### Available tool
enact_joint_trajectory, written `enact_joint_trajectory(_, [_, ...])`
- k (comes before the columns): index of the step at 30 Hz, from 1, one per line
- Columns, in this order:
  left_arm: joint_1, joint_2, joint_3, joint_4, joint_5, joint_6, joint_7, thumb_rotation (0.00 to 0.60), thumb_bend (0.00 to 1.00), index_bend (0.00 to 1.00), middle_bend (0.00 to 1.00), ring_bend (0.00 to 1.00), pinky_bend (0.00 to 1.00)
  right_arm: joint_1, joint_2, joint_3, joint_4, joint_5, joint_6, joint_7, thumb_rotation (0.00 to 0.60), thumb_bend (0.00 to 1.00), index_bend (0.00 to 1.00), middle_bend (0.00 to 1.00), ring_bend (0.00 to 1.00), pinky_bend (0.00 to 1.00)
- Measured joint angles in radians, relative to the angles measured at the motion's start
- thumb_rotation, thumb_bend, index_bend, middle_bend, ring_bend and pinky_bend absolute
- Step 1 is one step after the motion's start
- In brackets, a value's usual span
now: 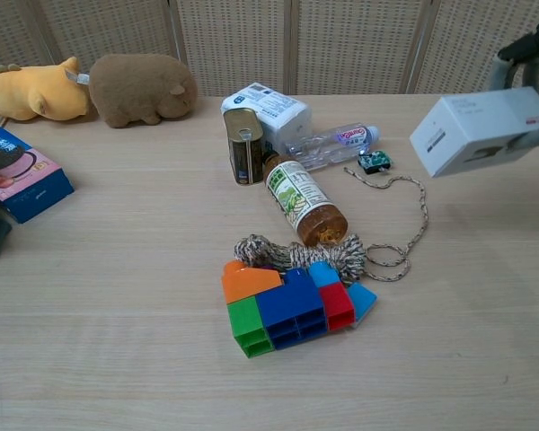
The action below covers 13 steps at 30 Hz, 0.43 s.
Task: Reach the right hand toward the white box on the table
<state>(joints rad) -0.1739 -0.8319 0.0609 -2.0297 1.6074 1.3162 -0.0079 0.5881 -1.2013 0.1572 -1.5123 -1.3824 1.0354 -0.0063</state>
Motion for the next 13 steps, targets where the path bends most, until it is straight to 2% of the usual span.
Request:
enact_joint_trajectory(5, [0.012,0.009,0.007,-0.002,0.014,0.018,-0.005,0.6,0.0,0.0,0.0,0.0,0.0,0.0,0.048,0.037,-0.056,0.009,0.03,0.021,0.6,0.07,0.74,0.83,0.54,0.21])
enact_joint_trajectory(13, [0.032,0.015,0.019,0.012,0.031,0.04,-0.027,0.6,0.0,0.0,0.0,0.0,0.0,0.001,0.077,0.053,-0.097,0.018,0.046,0.021,0.6,0.07,0.75,0.84,0.54,0.21])
